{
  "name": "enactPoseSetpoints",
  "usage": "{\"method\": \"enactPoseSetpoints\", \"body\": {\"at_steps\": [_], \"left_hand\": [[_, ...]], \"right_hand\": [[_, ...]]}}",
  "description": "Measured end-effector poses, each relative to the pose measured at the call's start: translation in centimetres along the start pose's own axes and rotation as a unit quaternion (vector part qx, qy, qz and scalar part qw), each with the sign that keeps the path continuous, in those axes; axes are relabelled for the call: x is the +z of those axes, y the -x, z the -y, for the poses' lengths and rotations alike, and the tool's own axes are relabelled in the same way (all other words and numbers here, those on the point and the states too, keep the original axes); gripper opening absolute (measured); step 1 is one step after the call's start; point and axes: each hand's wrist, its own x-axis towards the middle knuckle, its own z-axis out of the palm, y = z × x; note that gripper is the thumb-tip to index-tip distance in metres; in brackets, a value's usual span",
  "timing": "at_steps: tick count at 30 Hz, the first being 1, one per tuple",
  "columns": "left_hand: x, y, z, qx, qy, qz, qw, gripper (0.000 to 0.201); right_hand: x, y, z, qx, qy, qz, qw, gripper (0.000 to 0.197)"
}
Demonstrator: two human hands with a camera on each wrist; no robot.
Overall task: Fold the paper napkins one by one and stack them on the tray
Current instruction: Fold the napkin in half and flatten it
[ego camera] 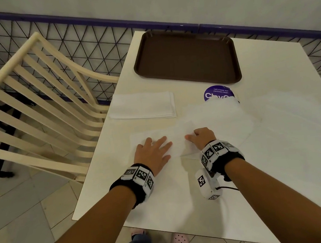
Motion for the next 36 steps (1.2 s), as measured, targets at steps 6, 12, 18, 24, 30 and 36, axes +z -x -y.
{"method": "enactPoseSetpoints", "body": {"at_steps": [6, 12, 18, 24, 30, 36], "left_hand": [[0.4, 0.3, 0.3, -0.007, -0.01, -0.007, 1.0, 0.052], [0.1, 0.4, 0.3, -0.011, -0.017, -0.013, 1.0, 0.048], [-0.6, -0.2, 0.6, -0.006, -0.047, 0.04, 0.998, 0.051], [-1.2, -0.8, 1.2, -0.014, -0.066, 0.078, 0.995, 0.056], [-1.3, -1.3, 1.7, -0.017, -0.067, 0.101, 0.992, 0.061], [-1.5, -1.3, 1.6, -0.02, -0.062, 0.101, 0.993, 0.06]], "right_hand": [[0.2, 0.2, 0.1, 0.008, -0.009, -0.005, 1.0, 0.048], [0.2, 0.2, 0.2, 0.016, -0.011, -0.009, 1.0, 0.047], [0.0, 0.7, 0.8, 0.015, -0.008, -0.007, 1.0, 0.038], [1.1, 5.0, 2.1, -0.133, 0.143, -0.1, 0.976, 0.055], [6.1, 8.1, 0.5, -0.247, 0.376, 0.038, 0.892, 0.052], [5.2, 7.8, -0.6, -0.159, 0.326, 0.084, 0.928, 0.053]]}}
